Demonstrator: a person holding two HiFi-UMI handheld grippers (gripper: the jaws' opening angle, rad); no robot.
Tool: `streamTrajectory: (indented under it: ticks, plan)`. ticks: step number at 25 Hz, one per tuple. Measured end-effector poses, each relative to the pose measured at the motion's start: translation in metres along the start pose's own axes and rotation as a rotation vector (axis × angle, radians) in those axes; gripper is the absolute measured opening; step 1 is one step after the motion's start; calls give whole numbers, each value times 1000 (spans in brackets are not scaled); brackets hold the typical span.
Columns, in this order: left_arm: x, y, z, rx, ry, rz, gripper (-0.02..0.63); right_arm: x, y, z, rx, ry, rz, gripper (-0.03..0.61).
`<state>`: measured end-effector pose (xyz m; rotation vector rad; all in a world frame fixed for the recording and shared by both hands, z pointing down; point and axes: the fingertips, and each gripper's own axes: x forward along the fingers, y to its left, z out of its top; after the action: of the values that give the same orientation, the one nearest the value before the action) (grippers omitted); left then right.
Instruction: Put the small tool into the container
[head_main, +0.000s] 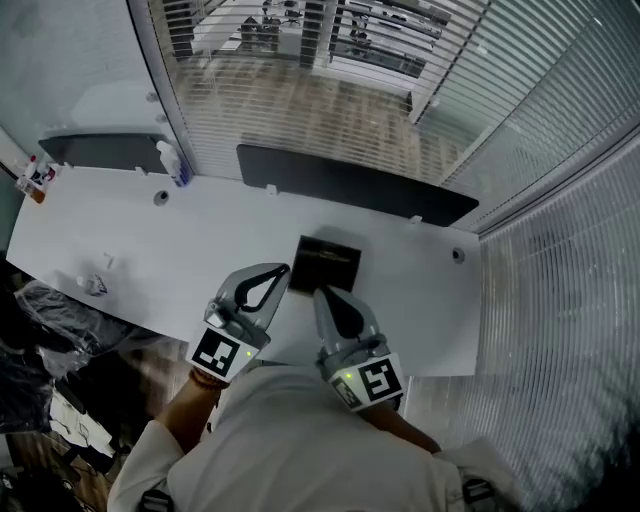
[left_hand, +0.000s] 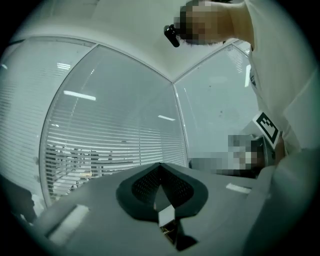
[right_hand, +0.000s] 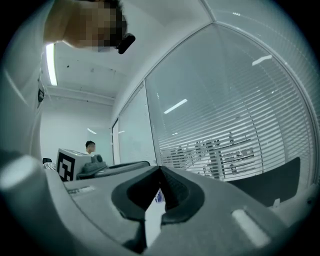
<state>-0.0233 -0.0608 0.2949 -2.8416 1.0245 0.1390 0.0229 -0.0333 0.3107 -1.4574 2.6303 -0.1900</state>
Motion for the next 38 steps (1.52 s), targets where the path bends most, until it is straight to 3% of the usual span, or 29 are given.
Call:
streamTrajectory:
  ticks: [9, 17, 38]
  plan:
    - [-22, -15, 20, -53, -33, 131, 3, 2, 7, -5, -17, 6, 32, -2]
    - [-24, -15, -3, -88, 26, 156, 3, 2, 8, -4, -22, 0, 19, -2]
    - [-20, -16, -12, -97, 43, 135, 3, 3, 6, -1, -54, -12, -3, -3]
